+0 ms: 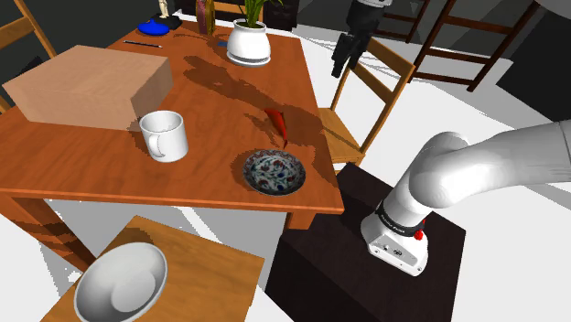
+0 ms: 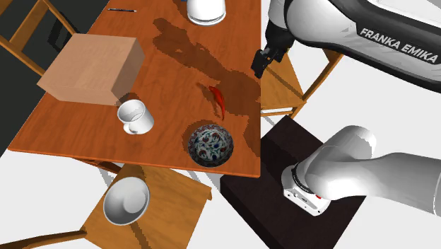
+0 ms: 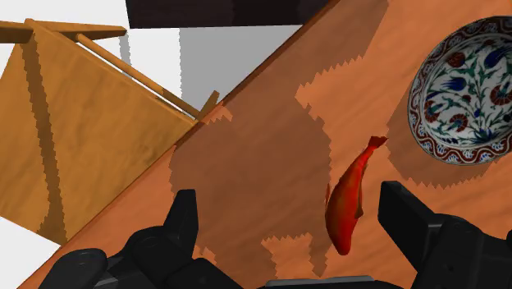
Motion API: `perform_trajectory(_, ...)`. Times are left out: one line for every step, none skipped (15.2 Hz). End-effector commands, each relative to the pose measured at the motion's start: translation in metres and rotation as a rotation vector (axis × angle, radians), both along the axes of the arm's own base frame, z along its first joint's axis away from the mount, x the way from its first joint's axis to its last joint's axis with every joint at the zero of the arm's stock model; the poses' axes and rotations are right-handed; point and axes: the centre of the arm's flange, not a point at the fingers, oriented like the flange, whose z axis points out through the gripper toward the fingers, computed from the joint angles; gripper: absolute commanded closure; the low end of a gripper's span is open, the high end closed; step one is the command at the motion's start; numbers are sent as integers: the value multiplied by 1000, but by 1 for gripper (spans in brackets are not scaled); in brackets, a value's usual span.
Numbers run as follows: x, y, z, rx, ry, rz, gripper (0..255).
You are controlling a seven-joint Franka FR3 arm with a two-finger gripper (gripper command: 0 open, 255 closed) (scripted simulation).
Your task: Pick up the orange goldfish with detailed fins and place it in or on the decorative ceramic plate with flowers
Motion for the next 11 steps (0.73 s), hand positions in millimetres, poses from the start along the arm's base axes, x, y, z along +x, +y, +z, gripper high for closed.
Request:
perform_trajectory(0, 0, 0, 0, 0, 0, 0)
perform_trajectory(8, 4, -9, 5, 0, -3, 0)
perform_trajectory(16, 9, -19, 10, 0, -7, 0)
perform_trajectory(24, 13, -28, 14, 1, -10, 0)
perform_trajectory(32, 18, -37, 19, 1, -13, 0)
perform_trajectory(40, 22, -46, 24, 1, -17, 0)
perform_trajectory(47, 26, -56, 29, 1, -20, 0)
perform_trajectory(55, 31, -65, 34, 1, -23, 0)
perform_trajectory(63, 35, -74, 38, 2, -27, 0)
perform_trajectory(71, 40, -83, 43, 2, -30, 0)
perform_trajectory(79, 44, -92, 48, 2, -33, 0)
